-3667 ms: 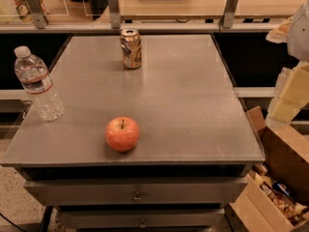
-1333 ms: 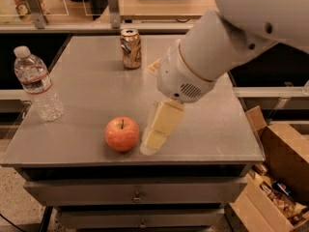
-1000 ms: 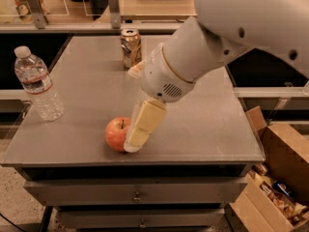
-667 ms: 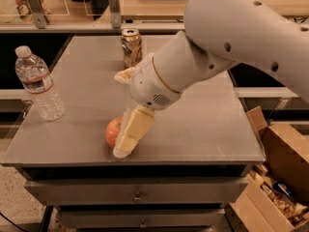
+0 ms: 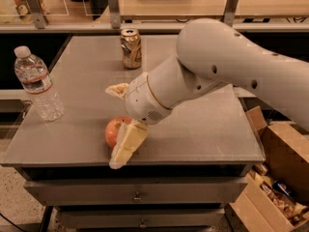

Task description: Pick apple

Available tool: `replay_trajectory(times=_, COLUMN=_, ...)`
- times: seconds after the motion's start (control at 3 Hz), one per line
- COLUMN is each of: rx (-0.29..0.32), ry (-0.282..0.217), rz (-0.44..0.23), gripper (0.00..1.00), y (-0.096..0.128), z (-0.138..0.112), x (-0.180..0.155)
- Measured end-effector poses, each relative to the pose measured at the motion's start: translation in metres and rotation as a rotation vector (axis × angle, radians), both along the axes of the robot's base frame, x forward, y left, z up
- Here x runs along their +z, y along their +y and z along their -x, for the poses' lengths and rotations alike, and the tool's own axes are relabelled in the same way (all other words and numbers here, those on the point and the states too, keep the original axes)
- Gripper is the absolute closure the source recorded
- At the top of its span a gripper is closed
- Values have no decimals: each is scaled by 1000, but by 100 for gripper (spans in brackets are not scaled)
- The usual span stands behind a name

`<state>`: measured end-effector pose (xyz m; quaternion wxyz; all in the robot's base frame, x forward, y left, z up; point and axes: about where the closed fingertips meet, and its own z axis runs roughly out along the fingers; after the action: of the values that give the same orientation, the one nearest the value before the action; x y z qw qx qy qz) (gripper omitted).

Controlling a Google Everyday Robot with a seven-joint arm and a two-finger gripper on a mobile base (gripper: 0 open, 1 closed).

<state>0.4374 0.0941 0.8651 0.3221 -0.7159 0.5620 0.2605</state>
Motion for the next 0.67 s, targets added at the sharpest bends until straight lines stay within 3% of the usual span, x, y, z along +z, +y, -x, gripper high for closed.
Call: replay_trajectory(times=0.67, rx=37, ry=3, rz=7, gripper=0, y=-5, z=-2, x=-17)
